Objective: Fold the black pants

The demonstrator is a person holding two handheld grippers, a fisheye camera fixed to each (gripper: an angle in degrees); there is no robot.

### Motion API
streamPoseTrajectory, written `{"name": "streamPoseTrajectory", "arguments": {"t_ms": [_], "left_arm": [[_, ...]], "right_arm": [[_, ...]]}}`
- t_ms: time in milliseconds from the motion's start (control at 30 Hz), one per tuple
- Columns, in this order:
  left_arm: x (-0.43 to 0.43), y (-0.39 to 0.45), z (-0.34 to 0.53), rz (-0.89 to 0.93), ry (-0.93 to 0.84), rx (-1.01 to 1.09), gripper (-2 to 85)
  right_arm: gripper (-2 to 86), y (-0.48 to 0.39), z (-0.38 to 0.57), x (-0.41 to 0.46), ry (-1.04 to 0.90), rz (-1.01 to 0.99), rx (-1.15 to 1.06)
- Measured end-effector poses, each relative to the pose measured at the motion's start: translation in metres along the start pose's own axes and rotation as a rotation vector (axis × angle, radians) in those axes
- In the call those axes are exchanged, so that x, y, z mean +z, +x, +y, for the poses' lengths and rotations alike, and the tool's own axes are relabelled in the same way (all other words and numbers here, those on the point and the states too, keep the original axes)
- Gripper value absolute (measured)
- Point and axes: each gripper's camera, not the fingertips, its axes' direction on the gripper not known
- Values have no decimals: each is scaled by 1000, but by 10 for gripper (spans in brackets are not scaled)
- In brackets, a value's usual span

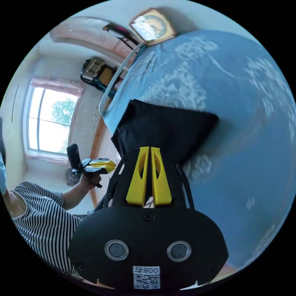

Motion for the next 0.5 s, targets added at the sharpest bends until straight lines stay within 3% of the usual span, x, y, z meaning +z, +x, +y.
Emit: {"name": "streamPoseTrajectory", "arguments": {"t_ms": [167,500], "left_arm": [[50,21,6,136,-179,27,70],[103,13,-2,157,-359,-71,61]], "right_arm": [[65,70,120,20,-9,-157,277],[80,114,186,105,16,-387,361]]}}
